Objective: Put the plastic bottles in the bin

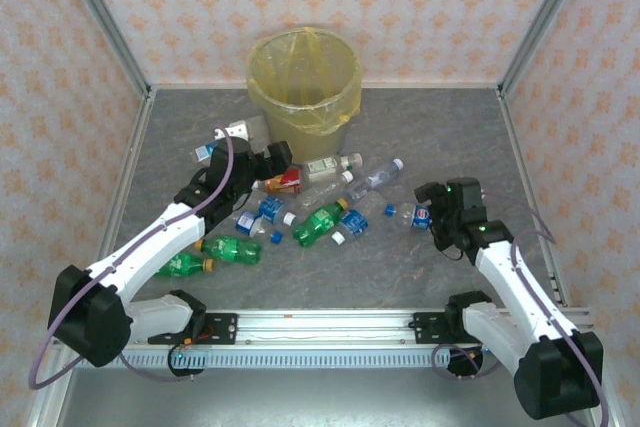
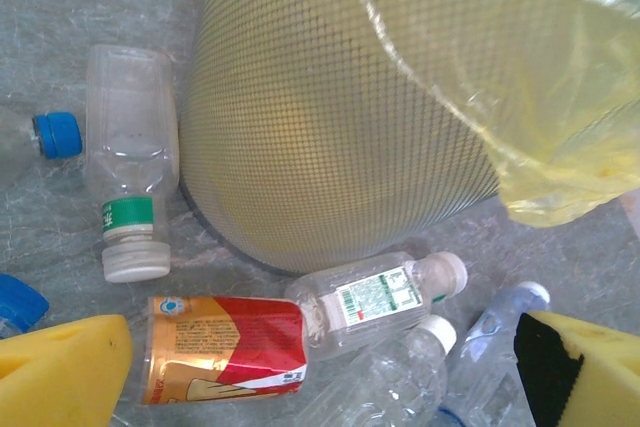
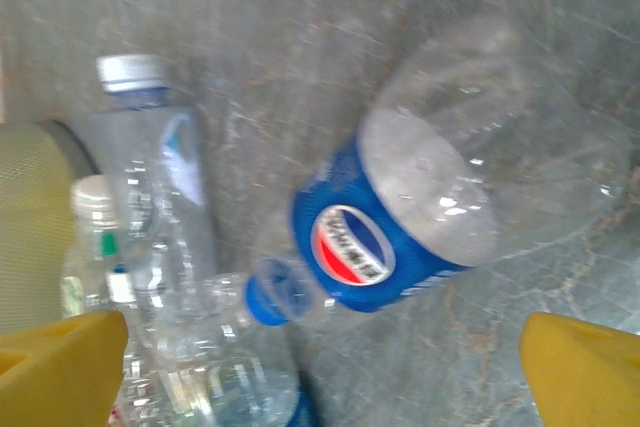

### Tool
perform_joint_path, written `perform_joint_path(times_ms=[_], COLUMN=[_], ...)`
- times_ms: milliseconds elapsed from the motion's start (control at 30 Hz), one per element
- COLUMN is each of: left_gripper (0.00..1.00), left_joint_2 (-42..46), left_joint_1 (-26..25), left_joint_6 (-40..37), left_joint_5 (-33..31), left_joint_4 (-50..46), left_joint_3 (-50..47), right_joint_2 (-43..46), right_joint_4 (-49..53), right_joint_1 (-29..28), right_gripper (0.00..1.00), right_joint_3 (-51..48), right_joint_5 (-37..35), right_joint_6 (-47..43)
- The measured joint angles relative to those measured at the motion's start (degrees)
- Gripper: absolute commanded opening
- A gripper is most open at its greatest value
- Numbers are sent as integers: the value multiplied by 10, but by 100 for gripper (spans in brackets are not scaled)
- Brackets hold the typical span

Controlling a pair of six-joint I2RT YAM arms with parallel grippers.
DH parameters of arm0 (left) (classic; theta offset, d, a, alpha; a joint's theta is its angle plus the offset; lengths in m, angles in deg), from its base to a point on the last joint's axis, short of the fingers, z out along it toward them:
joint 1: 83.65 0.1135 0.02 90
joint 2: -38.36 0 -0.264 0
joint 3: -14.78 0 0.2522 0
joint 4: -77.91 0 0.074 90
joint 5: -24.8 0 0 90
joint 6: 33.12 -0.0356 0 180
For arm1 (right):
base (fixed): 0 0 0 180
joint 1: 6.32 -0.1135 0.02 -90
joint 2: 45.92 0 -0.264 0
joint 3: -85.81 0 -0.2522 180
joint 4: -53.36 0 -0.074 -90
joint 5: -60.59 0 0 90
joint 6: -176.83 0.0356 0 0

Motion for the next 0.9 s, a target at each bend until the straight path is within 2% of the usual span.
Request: perform_joint_path(times_ms=[300,500,767,900], left_gripper=[99,99,99,99], left_joint_2=[-2,18,39,53], left_joint_1=[0,0,0,0], left_joint_6=[-2,-2,-2,-2], left_joint_5=[-4,-16,-32,-41], left_joint_4=[0,-2,-20,-23], left_joint_3=[6,6,6,6], right_joint_2=[-87,-167,-223,-263], right_joint_4=[-70,-77,-116,-122], right_joint_1=[0,0,29,38], right_gripper=[100,100,94,83], right_joint_3=[-13,32,50,58], right_joint_5=[2,-23,-36,-34], right_joint_6=[6,-15,-34,-47])
